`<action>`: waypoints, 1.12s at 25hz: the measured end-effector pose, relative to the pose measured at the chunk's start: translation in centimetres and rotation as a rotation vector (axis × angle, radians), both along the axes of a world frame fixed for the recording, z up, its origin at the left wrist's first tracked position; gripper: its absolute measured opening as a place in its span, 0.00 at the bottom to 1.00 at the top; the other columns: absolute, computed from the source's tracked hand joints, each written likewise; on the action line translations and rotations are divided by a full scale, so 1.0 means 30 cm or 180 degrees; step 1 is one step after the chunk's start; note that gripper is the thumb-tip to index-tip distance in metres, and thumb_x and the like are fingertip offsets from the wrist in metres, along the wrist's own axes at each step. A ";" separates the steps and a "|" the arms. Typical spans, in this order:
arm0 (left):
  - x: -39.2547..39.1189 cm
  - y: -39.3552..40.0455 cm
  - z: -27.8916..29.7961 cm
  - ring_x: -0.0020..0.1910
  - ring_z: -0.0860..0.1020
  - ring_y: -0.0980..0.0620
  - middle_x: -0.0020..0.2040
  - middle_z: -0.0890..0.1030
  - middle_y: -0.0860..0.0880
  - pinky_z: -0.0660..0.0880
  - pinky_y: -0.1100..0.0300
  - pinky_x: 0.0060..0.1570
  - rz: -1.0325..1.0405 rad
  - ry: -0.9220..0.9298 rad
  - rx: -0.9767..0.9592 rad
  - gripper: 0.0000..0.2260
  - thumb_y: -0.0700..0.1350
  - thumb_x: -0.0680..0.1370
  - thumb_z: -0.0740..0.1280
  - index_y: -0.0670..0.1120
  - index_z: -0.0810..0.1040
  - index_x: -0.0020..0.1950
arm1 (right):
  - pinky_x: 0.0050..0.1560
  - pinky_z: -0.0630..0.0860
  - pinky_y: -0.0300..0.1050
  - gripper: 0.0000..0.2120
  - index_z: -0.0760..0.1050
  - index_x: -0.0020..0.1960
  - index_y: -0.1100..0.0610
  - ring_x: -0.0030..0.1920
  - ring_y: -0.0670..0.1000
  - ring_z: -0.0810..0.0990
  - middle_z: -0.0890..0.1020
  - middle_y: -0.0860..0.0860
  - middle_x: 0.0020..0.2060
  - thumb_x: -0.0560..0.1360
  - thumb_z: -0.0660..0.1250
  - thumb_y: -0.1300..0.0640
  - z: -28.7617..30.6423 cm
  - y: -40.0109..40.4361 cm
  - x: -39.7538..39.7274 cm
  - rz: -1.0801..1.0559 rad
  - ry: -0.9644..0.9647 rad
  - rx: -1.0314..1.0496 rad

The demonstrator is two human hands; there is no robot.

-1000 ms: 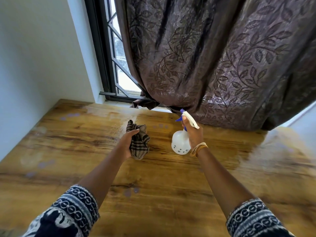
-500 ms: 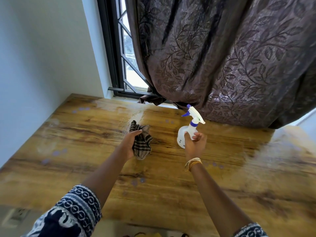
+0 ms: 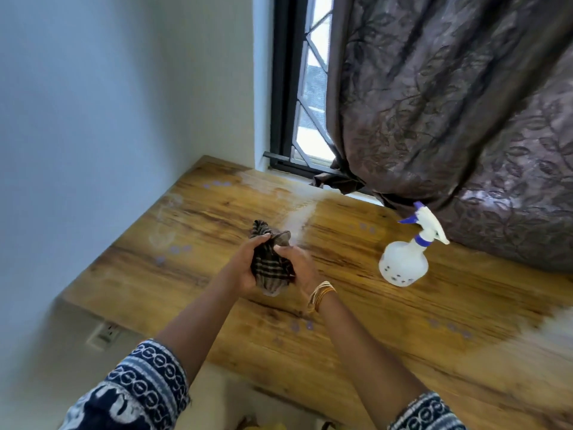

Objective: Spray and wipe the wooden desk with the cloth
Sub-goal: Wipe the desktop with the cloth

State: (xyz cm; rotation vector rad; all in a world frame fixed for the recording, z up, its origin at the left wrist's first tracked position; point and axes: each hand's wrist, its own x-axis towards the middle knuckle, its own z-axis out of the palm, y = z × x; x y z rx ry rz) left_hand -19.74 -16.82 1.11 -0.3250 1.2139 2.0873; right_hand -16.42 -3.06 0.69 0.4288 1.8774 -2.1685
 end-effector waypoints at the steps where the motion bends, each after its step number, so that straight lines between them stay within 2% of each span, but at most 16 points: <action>1: -0.007 -0.051 -0.004 0.49 0.83 0.40 0.54 0.83 0.39 0.80 0.47 0.47 0.0036 -0.0033 0.0018 0.16 0.52 0.77 0.66 0.41 0.83 0.55 | 0.49 0.80 0.46 0.16 0.81 0.54 0.55 0.51 0.54 0.84 0.85 0.54 0.50 0.69 0.73 0.49 -0.006 -0.035 -0.018 0.0218 0.0011 0.0005; 3: -0.022 -0.126 -0.009 0.48 0.83 0.40 0.53 0.83 0.40 0.80 0.47 0.48 0.0042 -0.0085 -0.0025 0.17 0.52 0.77 0.66 0.40 0.84 0.54 | 0.50 0.81 0.47 0.17 0.81 0.54 0.56 0.51 0.53 0.84 0.85 0.54 0.51 0.68 0.76 0.50 -0.010 -0.102 -0.053 0.0565 -0.0018 0.0159; 6: -0.051 -0.211 -0.004 0.50 0.82 0.39 0.54 0.82 0.38 0.78 0.45 0.54 -0.0024 -0.0175 -0.0250 0.20 0.53 0.78 0.66 0.38 0.81 0.59 | 0.54 0.80 0.53 0.24 0.81 0.54 0.58 0.51 0.56 0.84 0.85 0.56 0.49 0.63 0.80 0.47 -0.008 -0.203 -0.101 0.0817 -0.0072 0.0634; 10: -0.077 -0.298 0.000 0.59 0.79 0.37 0.58 0.81 0.38 0.76 0.41 0.59 0.0022 -0.0075 -0.0386 0.20 0.53 0.79 0.65 0.39 0.78 0.63 | 0.37 0.81 0.42 0.10 0.81 0.42 0.54 0.41 0.52 0.85 0.85 0.50 0.37 0.65 0.79 0.55 0.010 -0.283 -0.161 0.0645 -0.0009 0.0997; 11: -0.081 -0.322 -0.001 0.59 0.78 0.38 0.56 0.81 0.39 0.75 0.41 0.60 0.0158 -0.0026 -0.0460 0.19 0.52 0.80 0.65 0.39 0.78 0.62 | 0.36 0.81 0.43 0.09 0.80 0.42 0.55 0.40 0.52 0.84 0.85 0.51 0.36 0.65 0.78 0.56 0.022 -0.299 -0.186 0.0560 0.0043 0.1172; 13: -0.081 -0.378 -0.005 0.58 0.78 0.42 0.54 0.80 0.43 0.75 0.43 0.60 0.0517 0.0173 -0.0867 0.14 0.50 0.80 0.65 0.42 0.76 0.61 | 0.41 0.81 0.47 0.12 0.78 0.44 0.56 0.40 0.53 0.82 0.82 0.52 0.37 0.66 0.77 0.54 0.054 -0.319 -0.229 0.0394 0.0208 0.1779; 15: -0.073 -0.451 -0.015 0.52 0.77 0.46 0.54 0.78 0.43 0.76 0.46 0.55 0.0898 0.0404 -0.1220 0.07 0.45 0.80 0.65 0.46 0.76 0.57 | 0.39 0.76 0.47 0.13 0.74 0.44 0.55 0.39 0.53 0.79 0.79 0.52 0.37 0.67 0.75 0.51 0.089 -0.328 -0.265 0.0272 0.0516 0.2729; 17: -0.059 -0.537 -0.034 0.46 0.77 0.47 0.51 0.78 0.42 0.77 0.49 0.49 0.1225 0.0792 -0.1914 0.04 0.41 0.79 0.65 0.47 0.77 0.52 | 0.38 0.73 0.46 0.14 0.74 0.47 0.58 0.43 0.56 0.79 0.79 0.54 0.41 0.70 0.72 0.49 0.113 -0.328 -0.298 0.0338 0.0873 0.3668; 20: -0.031 -0.639 -0.062 0.49 0.77 0.46 0.52 0.79 0.44 0.74 0.55 0.47 0.1377 0.1414 -0.3741 0.08 0.38 0.75 0.64 0.46 0.80 0.50 | 0.49 0.76 0.50 0.27 0.75 0.54 0.58 0.53 0.58 0.78 0.78 0.55 0.50 0.69 0.69 0.36 0.115 -0.336 -0.337 0.1087 0.0896 0.4486; 22: -0.005 -0.684 -0.086 0.54 0.76 0.46 0.57 0.77 0.44 0.74 0.55 0.50 0.1260 0.1583 -0.4297 0.10 0.40 0.75 0.66 0.46 0.79 0.54 | 0.54 0.76 0.53 0.32 0.76 0.56 0.56 0.55 0.58 0.77 0.78 0.55 0.52 0.68 0.63 0.29 0.102 -0.361 -0.354 0.1391 0.0865 0.4650; 24: 0.020 -0.718 -0.118 0.60 0.75 0.45 0.62 0.75 0.44 0.74 0.52 0.56 0.1021 0.1798 -0.4792 0.14 0.43 0.75 0.68 0.45 0.77 0.60 | 0.59 0.73 0.55 0.31 0.74 0.64 0.53 0.59 0.59 0.74 0.76 0.56 0.59 0.73 0.60 0.31 0.063 -0.386 -0.361 0.1378 0.1237 0.4661; 26: 0.037 -0.739 -0.146 0.69 0.70 0.43 0.70 0.71 0.43 0.70 0.47 0.65 0.0832 0.1943 -0.5149 0.21 0.48 0.75 0.69 0.44 0.73 0.67 | 0.66 0.68 0.57 0.29 0.67 0.72 0.50 0.68 0.59 0.68 0.69 0.55 0.69 0.77 0.57 0.36 0.005 -0.398 -0.367 0.1624 0.1579 0.4605; 28: 0.049 -0.747 -0.164 0.77 0.59 0.45 0.77 0.62 0.44 0.61 0.45 0.73 0.0561 0.1949 -0.5295 0.29 0.54 0.76 0.67 0.45 0.65 0.74 | 0.72 0.62 0.58 0.27 0.59 0.77 0.46 0.76 0.57 0.58 0.58 0.53 0.77 0.80 0.52 0.38 -0.066 -0.399 -0.367 0.2089 0.1540 0.4505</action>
